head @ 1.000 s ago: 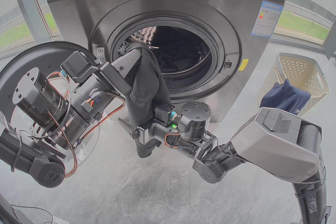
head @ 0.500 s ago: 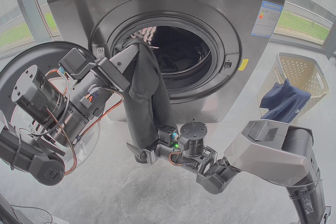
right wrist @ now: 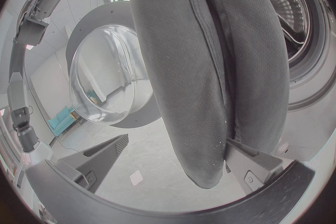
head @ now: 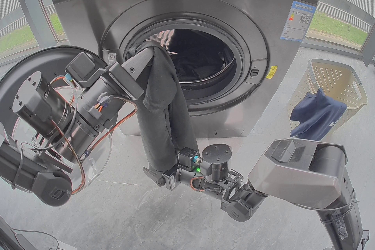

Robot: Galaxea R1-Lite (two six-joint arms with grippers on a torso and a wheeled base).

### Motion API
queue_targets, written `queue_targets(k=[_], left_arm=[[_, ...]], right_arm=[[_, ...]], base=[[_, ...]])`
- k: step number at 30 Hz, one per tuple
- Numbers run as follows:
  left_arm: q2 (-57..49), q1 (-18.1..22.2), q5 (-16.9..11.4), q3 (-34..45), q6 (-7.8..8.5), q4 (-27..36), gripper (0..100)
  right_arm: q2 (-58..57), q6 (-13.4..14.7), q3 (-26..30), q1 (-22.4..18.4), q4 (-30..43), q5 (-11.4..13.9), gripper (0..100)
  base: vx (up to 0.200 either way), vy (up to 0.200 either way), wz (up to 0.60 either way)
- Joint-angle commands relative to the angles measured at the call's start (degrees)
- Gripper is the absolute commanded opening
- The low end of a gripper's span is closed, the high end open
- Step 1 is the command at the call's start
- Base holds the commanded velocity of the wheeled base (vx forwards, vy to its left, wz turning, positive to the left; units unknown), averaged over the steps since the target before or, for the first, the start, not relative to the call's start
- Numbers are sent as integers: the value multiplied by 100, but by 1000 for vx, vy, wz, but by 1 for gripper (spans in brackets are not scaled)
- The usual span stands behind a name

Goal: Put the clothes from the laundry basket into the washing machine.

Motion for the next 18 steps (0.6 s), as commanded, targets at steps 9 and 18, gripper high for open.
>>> queue_targets(k=[9, 18], left_arm=[[-6, 3, 1, -9, -3, -1, 0], [-6, 12, 10, -9, -3, -1, 0]], right_arm=[[81, 9, -38, -53, -198, -42, 0], [-33, 17, 111, -212, -242, -218, 0]], base=[[0, 0, 0], [0, 0, 0]])
